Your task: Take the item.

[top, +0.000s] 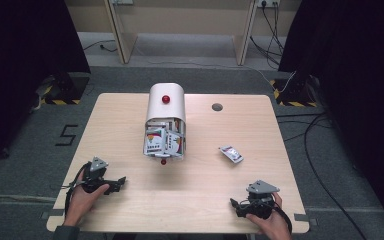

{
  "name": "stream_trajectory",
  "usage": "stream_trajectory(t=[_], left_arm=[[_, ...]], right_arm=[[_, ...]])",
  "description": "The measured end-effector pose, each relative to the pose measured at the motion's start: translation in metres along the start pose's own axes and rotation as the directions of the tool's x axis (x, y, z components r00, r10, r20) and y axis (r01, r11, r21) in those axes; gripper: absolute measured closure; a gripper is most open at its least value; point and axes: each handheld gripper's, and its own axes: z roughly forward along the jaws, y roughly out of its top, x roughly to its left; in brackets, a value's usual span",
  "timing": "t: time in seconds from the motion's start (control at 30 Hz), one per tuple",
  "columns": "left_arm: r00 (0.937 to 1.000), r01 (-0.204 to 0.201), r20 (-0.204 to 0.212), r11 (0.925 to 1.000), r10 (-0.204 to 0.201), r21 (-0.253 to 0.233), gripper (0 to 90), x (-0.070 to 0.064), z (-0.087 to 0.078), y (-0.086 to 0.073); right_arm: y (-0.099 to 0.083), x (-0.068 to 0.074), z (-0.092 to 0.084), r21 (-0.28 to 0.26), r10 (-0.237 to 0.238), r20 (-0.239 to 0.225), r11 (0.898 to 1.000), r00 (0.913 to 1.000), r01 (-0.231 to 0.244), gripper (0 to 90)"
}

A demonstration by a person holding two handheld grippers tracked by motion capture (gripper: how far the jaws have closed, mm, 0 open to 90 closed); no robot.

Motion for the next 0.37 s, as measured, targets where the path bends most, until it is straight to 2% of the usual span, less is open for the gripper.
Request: stream_trajectory(t=[0.37], left_arm=[[1.0000,0.000,0.000,1.0000,0.000,0.000,0.0,0.0000,0.0000,0.0000]], right_arm=[[-0.0008,0.0004,-0.0002,0.005,-0.011,-0.011,1.000,0.9999,0.011,8.7]])
